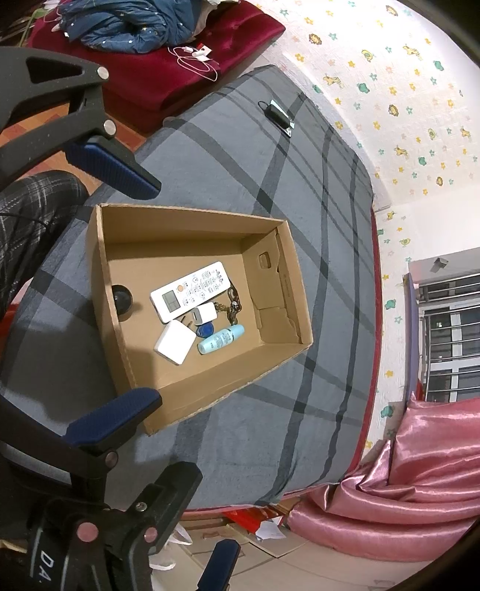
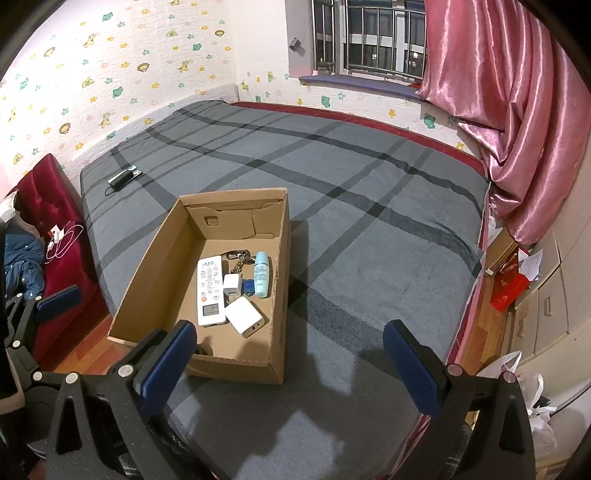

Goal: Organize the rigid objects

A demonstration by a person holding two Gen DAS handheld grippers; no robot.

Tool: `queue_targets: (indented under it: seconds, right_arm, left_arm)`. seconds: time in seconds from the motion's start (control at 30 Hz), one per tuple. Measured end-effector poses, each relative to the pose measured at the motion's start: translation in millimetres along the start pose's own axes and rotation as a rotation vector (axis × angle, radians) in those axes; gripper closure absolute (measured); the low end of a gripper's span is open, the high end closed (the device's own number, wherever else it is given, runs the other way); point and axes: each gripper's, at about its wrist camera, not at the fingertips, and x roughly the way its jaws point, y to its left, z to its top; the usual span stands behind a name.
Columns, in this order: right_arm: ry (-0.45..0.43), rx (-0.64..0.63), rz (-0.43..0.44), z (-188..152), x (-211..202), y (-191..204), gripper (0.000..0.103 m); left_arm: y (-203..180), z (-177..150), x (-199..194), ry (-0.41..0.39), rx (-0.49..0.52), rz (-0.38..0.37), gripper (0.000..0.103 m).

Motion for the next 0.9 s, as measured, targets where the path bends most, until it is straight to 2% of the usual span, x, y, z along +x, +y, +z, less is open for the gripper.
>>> queue_targets:
  seconds: [0.9]
  right_arm:
    - [-0.004,-0.007,-0.019,8.2,3.3,5.3,0.000]
  left_arm:
    - [2.1,6.4,4.8,-0.015,0.024,-0.004,0.000]
